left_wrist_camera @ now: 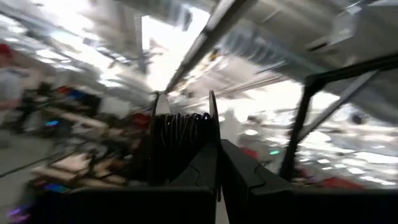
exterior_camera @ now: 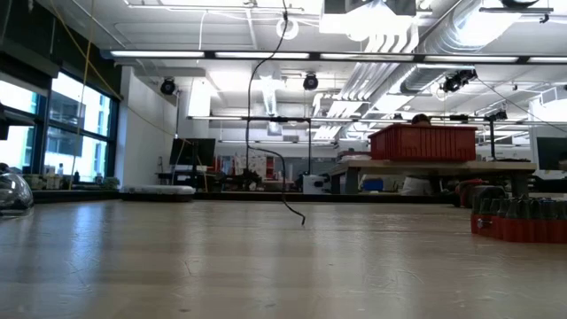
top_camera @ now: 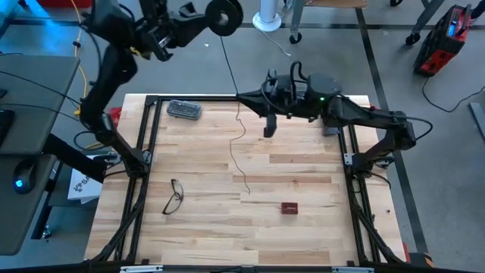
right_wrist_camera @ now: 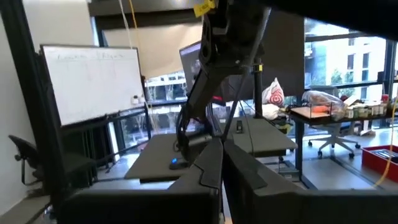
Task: Coil cords
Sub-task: Coil the black wire into the spool
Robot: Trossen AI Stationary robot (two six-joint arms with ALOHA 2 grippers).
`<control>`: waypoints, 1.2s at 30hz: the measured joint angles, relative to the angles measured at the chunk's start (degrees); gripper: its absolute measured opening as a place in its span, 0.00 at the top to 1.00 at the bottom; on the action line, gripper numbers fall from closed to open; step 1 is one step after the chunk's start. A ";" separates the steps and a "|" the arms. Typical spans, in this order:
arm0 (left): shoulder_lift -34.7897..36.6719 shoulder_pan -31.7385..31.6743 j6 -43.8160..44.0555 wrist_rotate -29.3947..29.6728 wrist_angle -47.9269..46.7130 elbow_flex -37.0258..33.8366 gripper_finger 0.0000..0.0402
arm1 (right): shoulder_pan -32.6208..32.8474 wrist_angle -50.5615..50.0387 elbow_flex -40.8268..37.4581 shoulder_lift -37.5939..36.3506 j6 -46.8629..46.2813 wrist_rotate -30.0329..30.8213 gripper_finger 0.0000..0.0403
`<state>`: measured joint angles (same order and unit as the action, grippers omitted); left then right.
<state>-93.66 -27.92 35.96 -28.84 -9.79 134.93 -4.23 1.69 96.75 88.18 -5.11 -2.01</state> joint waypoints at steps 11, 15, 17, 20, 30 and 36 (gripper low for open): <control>4.24 -1.52 -2.95 4.96 -13.18 0.14 1.00 | 0.88 -5.72 -0.03 -1.33 0.64 -0.68 1.00; 5.11 -1.52 1.24 4.93 -26.44 0.14 1.00 | 0.90 -8.40 -0.13 -2.10 0.64 -2.65 1.00; 5.32 -1.49 3.32 4.84 -32.28 0.03 1.00 | 1.05 -8.70 -0.06 -2.69 0.66 -3.21 1.00; 5.63 -1.29 4.30 4.99 -36.38 0.02 1.00 | 1.03 -9.23 -0.06 -3.32 0.64 -4.44 1.00; 5.62 -0.33 5.95 3.74 -30.49 0.07 1.00 | 1.01 -5.84 -0.08 -0.99 1.55 -2.14 0.99; 5.38 1.79 7.37 3.54 -25.76 0.07 1.00 | 0.74 -1.04 -0.08 3.69 2.58 -4.16 0.79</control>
<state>-88.28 -26.12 43.33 -25.30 -35.55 135.00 -3.49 0.65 96.66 91.87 -2.53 -6.18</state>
